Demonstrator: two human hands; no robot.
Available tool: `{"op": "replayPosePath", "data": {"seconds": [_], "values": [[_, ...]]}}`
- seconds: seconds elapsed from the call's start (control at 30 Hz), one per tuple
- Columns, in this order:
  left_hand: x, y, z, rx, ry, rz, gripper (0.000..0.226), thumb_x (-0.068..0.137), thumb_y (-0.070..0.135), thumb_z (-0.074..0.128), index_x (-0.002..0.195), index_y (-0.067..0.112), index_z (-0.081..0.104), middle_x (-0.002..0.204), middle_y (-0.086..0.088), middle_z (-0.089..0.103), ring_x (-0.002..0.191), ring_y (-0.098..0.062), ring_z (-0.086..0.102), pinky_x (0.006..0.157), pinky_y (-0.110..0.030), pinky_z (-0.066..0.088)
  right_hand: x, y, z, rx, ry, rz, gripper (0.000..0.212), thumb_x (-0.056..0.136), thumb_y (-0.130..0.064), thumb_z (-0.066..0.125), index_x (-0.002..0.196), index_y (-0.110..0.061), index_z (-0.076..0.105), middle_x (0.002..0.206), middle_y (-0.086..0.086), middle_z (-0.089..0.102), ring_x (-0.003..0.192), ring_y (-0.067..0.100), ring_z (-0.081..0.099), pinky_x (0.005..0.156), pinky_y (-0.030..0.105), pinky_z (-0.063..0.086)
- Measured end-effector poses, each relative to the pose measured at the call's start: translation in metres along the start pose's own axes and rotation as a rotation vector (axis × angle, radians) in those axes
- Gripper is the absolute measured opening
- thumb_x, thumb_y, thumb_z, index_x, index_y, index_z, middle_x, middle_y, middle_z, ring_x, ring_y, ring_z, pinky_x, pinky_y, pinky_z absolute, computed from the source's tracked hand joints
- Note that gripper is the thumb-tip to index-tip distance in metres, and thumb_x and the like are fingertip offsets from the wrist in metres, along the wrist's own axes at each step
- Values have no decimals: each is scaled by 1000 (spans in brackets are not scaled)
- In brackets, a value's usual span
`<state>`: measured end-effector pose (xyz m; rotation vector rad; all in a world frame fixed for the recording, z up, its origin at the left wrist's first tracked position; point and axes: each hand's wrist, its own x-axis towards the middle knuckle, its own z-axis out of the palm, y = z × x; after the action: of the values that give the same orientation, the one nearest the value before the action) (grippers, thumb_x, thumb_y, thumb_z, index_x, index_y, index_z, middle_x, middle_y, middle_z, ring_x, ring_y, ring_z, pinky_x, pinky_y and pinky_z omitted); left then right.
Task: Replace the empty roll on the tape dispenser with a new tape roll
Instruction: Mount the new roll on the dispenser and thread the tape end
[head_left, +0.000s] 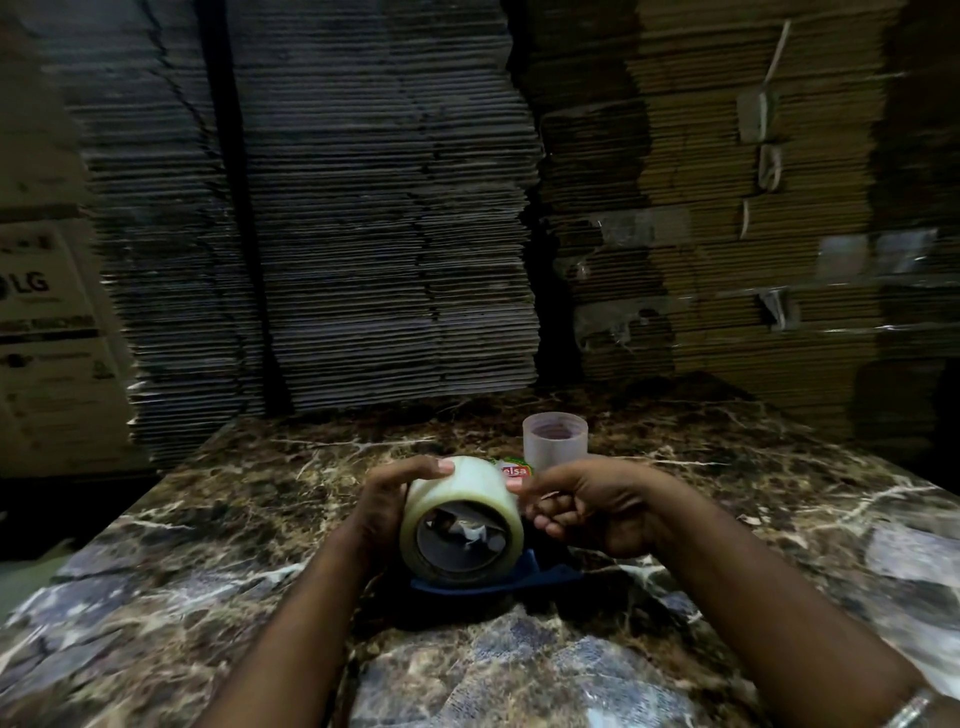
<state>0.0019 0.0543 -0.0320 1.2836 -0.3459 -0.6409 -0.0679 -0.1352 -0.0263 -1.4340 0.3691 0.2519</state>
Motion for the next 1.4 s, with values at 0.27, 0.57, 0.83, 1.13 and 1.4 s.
{"op": "replayPosePath", "data": {"seconds": [0.27, 0.57, 0.83, 1.13, 1.4], "values": [[-4, 1, 2, -65, 71, 16, 51, 87, 17, 43, 49, 0, 72, 49, -14, 66, 40, -24, 64, 41, -19, 51, -7, 3, 1, -58, 46, -43, 13, 86, -13, 70, 78, -5, 63, 69, 9, 65, 61, 16, 57, 42, 17, 44], [-2, -2, -1, -203, 92, 122, 27, 28, 28, 73, 44, 7, 68, 45, -6, 63, 39, -20, 60, 45, -15, 49, -2, 3, -1, -72, 64, 46, 10, 85, -8, 67, 76, -2, 66, 56, 9, 64, 58, 16, 53, 47, 17, 43], [2, -5, -1, -245, 118, 150, 39, 22, 33, 85, 45, 6, 70, 46, -9, 65, 40, -21, 61, 44, -17, 49, 0, 7, -1, -145, 124, 65, 42, 86, -7, 64, 45, -6, 62, 39, 4, 53, 52, 14, 43, 50, 17, 31], [6, -12, -2, -228, 96, 113, 20, 49, 18, 61, 49, 1, 71, 50, -13, 67, 42, -26, 63, 46, -21, 53, -2, 8, -3, -66, 116, 39, 14, 85, -5, 64, 71, -3, 59, 49, 6, 54, 41, 13, 51, 36, 16, 42], [9, -16, -3, -214, 87, 75, 29, 59, 21, 58, 61, -4, 74, 59, -19, 70, 50, -30, 66, 52, -28, 57, -4, 10, -13, 31, 145, -25, 6, 80, -4, 65, 74, -1, 63, 56, 8, 59, 39, 14, 55, 41, 22, 47]]}}
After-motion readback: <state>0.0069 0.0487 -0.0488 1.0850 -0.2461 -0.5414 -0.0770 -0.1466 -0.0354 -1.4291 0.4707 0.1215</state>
